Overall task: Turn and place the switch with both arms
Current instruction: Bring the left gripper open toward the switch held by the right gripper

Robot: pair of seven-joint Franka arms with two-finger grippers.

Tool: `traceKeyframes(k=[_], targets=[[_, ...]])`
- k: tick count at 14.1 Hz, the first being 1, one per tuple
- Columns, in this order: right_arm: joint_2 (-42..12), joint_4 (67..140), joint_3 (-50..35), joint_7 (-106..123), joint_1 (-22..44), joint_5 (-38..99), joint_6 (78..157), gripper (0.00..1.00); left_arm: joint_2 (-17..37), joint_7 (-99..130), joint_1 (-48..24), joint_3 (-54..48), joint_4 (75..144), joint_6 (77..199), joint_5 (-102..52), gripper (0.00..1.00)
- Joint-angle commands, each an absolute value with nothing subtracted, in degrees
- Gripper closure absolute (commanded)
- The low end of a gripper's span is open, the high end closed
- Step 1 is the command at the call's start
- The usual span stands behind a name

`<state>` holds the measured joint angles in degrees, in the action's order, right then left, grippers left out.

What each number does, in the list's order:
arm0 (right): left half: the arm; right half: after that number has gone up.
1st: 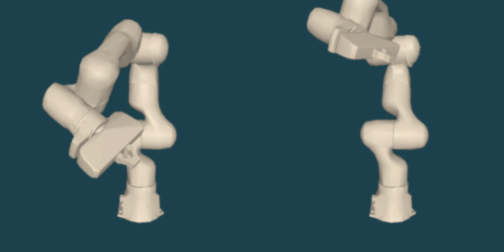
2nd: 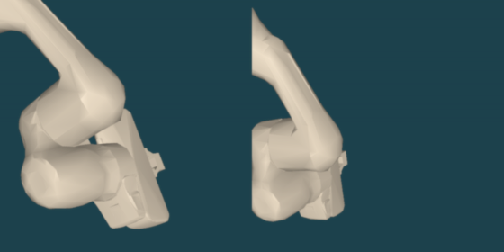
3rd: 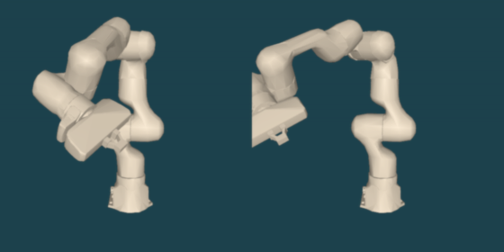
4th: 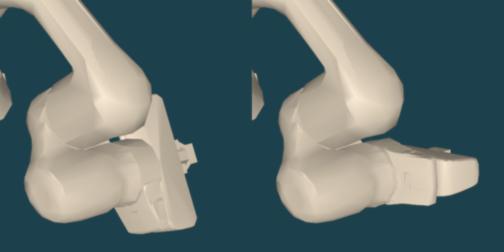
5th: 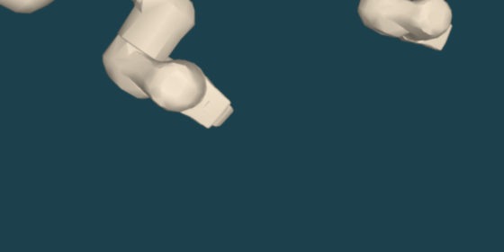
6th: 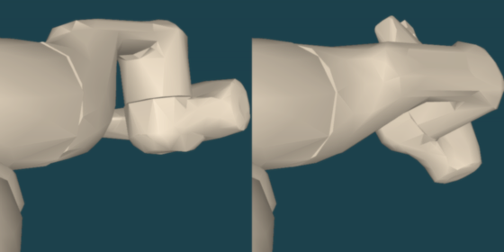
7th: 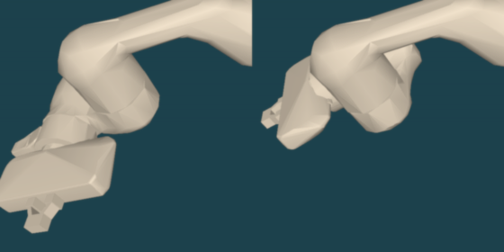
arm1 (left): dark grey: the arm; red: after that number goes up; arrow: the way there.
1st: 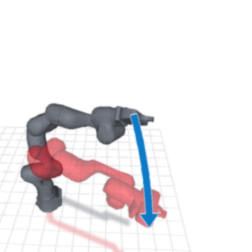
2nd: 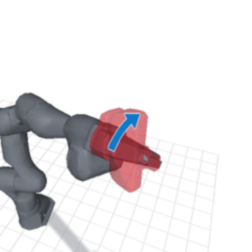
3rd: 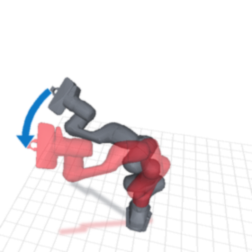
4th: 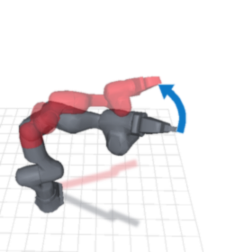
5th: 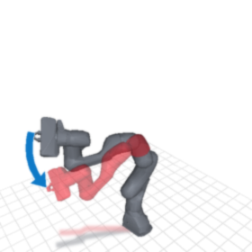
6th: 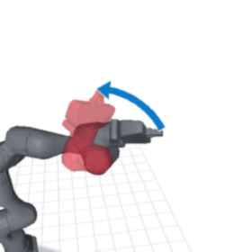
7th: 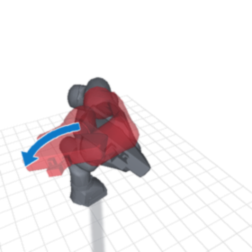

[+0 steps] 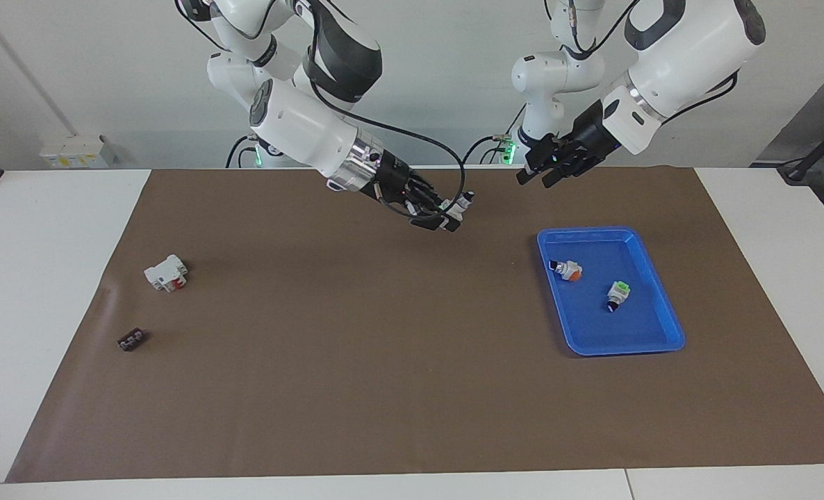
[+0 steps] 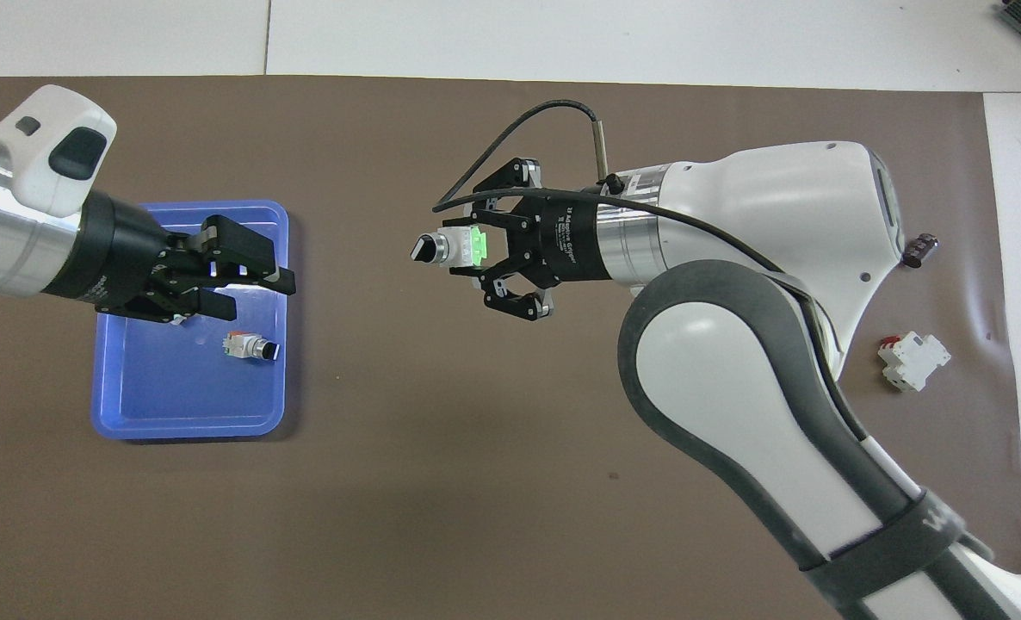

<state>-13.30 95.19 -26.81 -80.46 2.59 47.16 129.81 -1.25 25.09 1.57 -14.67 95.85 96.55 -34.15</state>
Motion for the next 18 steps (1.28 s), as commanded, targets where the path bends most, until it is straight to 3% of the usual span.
traceKeyframes(k=[1, 13, 18], targets=[[-12.7, 95.4, -27.3, -80.7, 2.0, 48.5, 130.5, 1.00, -4.2, 31.9, -1.9, -14.2, 100.5, 103.2, -37.2, 0.42], [-12.2, 95.4, -27.3, -80.7, 2.0, 48.5, 130.4, 1.00, -4.1, 70.0, -9.5, -14.2, 104.4, 125.1, -45.2, 0.61], [-12.2, 95.4, -27.3, -80.7, 1.9, 48.5, 130.4, 1.00, -4.3, 72.2, -9.4, -14.0, 105.1, 126.1, -45.2, 0.69]])
